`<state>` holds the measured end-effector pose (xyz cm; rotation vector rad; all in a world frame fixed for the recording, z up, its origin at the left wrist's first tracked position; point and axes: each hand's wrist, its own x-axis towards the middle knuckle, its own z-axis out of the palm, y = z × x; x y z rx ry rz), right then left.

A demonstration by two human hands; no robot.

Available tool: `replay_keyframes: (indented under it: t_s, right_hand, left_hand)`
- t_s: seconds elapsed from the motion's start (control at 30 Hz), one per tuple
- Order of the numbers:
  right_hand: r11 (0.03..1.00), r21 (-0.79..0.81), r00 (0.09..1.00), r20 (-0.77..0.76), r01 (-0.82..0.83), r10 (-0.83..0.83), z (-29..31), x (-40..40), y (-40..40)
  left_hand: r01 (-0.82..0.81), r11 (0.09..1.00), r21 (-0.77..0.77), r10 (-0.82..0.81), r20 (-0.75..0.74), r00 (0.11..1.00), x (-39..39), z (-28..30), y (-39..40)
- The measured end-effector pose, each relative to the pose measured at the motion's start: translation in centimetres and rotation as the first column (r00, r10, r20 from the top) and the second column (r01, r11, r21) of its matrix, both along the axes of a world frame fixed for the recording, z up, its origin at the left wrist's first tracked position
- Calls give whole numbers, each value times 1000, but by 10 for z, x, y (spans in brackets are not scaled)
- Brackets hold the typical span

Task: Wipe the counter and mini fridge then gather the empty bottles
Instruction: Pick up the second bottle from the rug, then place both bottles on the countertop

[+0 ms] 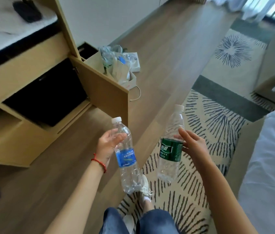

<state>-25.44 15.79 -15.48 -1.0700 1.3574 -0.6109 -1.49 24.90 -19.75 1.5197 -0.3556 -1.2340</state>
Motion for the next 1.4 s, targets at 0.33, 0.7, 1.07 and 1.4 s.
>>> replay_keyframes:
  t_s: [0.33, 0.7, 1.07, 1.4]
  right_hand:
    - [932, -84, 934, 33, -352, 356, 35, 138, -96]
    - [775, -165, 782, 31, -610, 622, 71, 315, -153]
    - [789, -252, 789, 128, -560, 601, 99, 535, -171]
    - [779, -406, 805, 153, -478, 573, 142, 662, -227]
  left_hand:
    - [-229, 971, -72, 238, 180, 954, 89, 60, -43]
    - [-440, 884, -157, 467, 260, 845, 224, 94, -62]
    - [-485, 840, -245, 541, 305, 784, 446, 131, -79]
    - [-452, 806, -382, 571, 301, 764, 582, 179, -139]
